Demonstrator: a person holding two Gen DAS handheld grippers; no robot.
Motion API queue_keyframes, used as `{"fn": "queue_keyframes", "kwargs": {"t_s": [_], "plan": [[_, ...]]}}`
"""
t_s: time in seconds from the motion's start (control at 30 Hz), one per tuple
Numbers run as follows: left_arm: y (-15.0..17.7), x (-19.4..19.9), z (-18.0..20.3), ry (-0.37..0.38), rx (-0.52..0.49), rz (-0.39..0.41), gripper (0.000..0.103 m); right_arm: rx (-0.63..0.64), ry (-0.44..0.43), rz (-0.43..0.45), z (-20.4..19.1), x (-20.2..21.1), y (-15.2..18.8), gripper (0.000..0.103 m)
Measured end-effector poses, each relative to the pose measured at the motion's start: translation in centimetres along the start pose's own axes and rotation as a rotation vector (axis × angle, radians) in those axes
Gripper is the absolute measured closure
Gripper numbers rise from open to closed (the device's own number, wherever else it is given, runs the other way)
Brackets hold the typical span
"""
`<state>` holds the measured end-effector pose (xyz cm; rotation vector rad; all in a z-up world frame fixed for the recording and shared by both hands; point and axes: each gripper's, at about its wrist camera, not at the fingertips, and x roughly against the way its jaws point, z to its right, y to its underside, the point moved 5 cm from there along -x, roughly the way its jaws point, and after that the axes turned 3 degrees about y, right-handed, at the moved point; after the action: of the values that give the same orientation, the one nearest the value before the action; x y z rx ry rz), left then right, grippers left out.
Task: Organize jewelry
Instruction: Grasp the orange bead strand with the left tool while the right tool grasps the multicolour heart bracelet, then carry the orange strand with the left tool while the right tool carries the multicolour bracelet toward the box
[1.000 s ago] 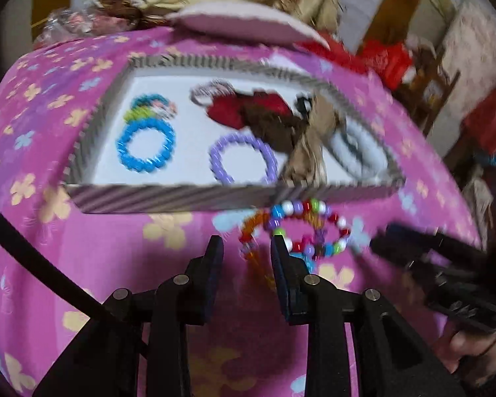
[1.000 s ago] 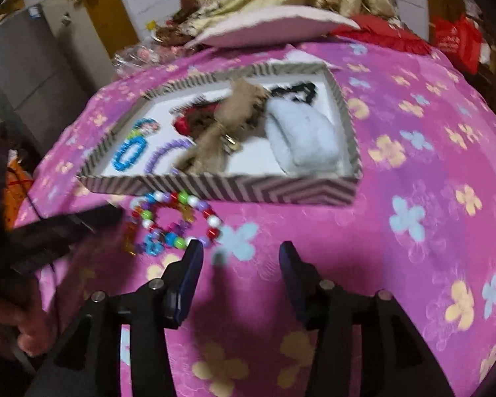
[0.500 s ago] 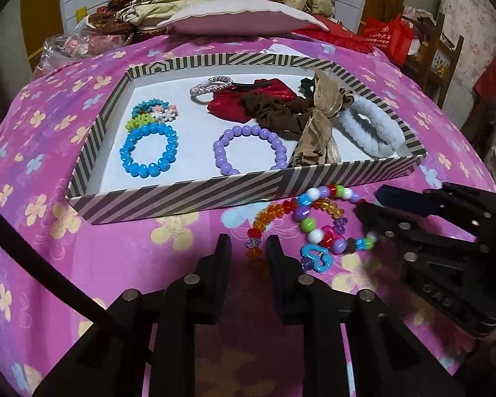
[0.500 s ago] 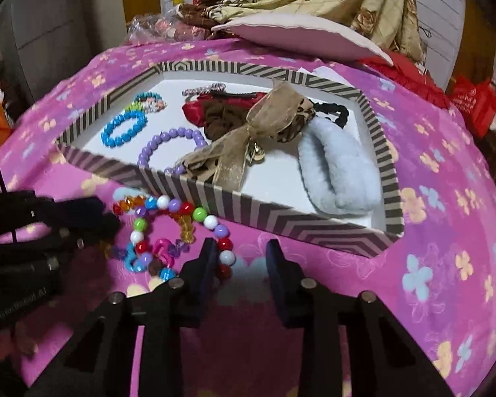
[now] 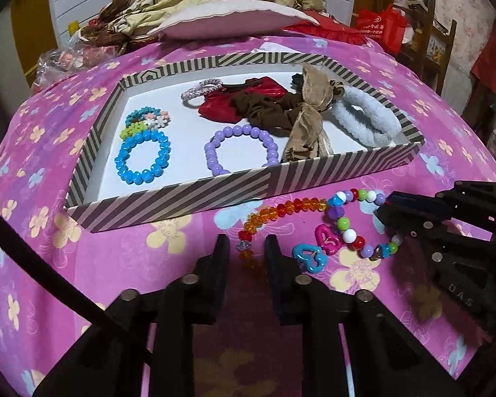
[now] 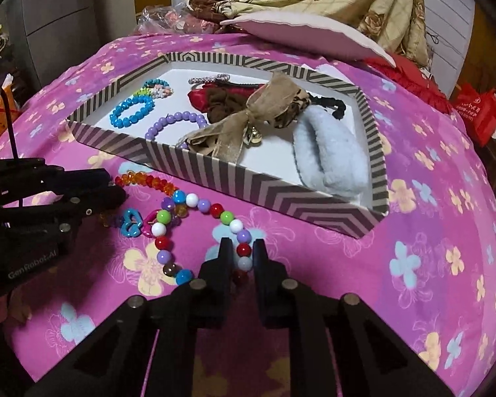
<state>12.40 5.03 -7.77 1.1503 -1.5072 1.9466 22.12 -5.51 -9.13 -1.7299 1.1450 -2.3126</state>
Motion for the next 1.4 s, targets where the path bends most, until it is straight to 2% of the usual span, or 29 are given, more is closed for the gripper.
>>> {"fn": "queue_keyframes", "kwargs": {"t_s": [0.1,0.17,0.4,0.67,0.83,1.1,1.4], "plan": [[0.0,0.1,0.2,0.007,0.002,-0.009,0.103,0.006,0.017,-0.007,-0.2,0.2,0.1,0.094],[-0.1,0.3,0.4,0.049,0.022,-0.024,0.103,-0.011,0.007,0.012,-0.1,1.0,-0.1,0.094],[-1.3,4.2,-0.4,0.132,0.102,0.056,0.103,-0.136,-0.118,0.138,0.5,6.0,-1.0,0.094],[-1.9,6.9,-1.9,0.137,0.155,0.107,0.103,-0.284,-0.227,0.214,2.3,8.7,-1.1,0.094],[-2.2,7.7,-1.6,0.134,0.162,0.123,0.103,-0.305,-0.218,0.222,2.5,9.2,-1.1,0.094],[-2.6,9.5,-1.1,0.153,0.164,0.158,0.103,-0.268,-0.206,0.229,1.7,9.9,-1.3,0.094],[-2.5,9.4,-1.8,0.132,0.188,0.153,0.103,-0.261,-0.176,0.199,1.6,9.2,-1.0,0.093]]}}
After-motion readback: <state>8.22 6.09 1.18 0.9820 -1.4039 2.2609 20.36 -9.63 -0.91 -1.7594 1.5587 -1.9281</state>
